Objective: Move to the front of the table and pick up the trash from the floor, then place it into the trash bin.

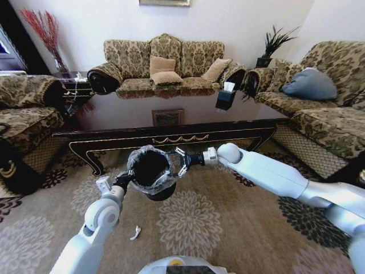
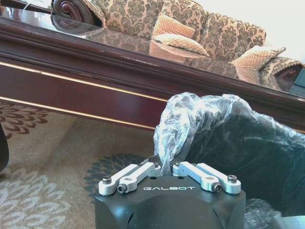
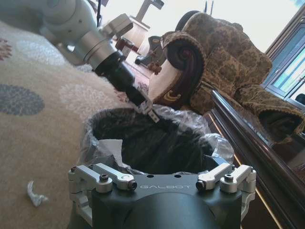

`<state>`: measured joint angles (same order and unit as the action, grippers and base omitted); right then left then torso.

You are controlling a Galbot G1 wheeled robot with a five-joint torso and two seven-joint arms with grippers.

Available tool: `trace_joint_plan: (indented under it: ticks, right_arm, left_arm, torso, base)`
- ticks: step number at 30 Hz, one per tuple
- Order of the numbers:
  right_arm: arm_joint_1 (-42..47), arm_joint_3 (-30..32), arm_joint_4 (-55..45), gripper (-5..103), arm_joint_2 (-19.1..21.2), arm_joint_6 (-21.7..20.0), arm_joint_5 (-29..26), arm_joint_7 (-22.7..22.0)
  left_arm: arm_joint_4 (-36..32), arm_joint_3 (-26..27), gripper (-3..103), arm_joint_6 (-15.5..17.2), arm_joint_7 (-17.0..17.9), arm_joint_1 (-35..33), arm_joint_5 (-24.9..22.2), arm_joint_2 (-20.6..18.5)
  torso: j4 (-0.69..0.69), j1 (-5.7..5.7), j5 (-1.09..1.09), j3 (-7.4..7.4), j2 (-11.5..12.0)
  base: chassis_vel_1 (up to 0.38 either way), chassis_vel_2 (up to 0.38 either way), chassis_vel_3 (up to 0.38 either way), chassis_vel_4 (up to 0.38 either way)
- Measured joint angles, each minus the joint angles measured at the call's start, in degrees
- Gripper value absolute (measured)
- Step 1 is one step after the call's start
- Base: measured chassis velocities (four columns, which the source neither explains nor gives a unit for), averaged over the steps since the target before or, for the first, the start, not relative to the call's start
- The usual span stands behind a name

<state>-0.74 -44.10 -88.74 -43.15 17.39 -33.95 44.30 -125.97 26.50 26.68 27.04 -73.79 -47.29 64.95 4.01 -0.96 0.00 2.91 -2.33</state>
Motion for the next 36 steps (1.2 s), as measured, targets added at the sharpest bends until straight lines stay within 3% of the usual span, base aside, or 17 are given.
trace_joint_plan:
  ticks: [5,11,16,20,25,29,36]
  right_arm:
    - [-0.2,-0.1,1.9,100,0.6,2.8,2.4,3.5]
    - [-0.2,0.1,2.2,100,1.0,3.8,3.4,4.0]
    - [1.9,0.8,2.6,100,0.8,3.9,4.1,3.3]
    - [4.6,2.4,3.1,100,1.8,4.1,5.8,-0.8]
    - [11.6,6.9,3.3,100,2.9,1.0,5.6,-3.3]
    - [21.5,10.0,5.5,100,0.3,-1.0,1.6,-4.4]
    - [29.0,9.4,9.4,100,-6.1,-0.9,4.4,-4.9]
  left_arm:
    - [-0.1,0.0,4,0.0,-0.3,0.1,-0.4,-0.2]
    - [0.1,0.0,4,0.0,-0.1,0.2,-0.3,-0.1]
    - [0.2,0.0,4,0.0,-0.1,0.2,-0.3,-0.1]
    - [0.2,0.9,4,0.0,-0.1,0.0,-0.7,-0.4]
    - [0.7,3.8,4,-0.2,-0.1,0.3,-2.1,-1.4]
    - [0.4,6.8,4,-0.1,0.5,0.0,-4.3,-2.2]
    - [-0.2,8.9,4,0.4,0.9,-0.7,-5.6,-2.7]
  torso:
    - [0.02,0.00,-0.01,0.00,0.0]
    - [-0.04,0.00,-0.01,0.00,0.0]
    - [-0.01,0.00,0.00,0.00,0.0]
    - [-0.03,0.00,-0.01,0.00,0.0]
    - [0.02,0.00,-0.02,0.00,0.0]
    - [-0.04,0.00,-0.02,0.00,0.0]
    - [-0.01,0.00,-0.01,0.00,0.0]
  base:
    - [0.000,0.000,0.000,0.000]
    - [0.000,0.000,0.000,0.000]
    - [0.000,0.000,0.000,0.000]
    - [0.000,0.000,0.000,0.000]
    - [0.000,0.000,0.000,0.000]
    - [0.000,0.000,0.000,0.000]
    - [0.000,0.000,0.000,0.000]
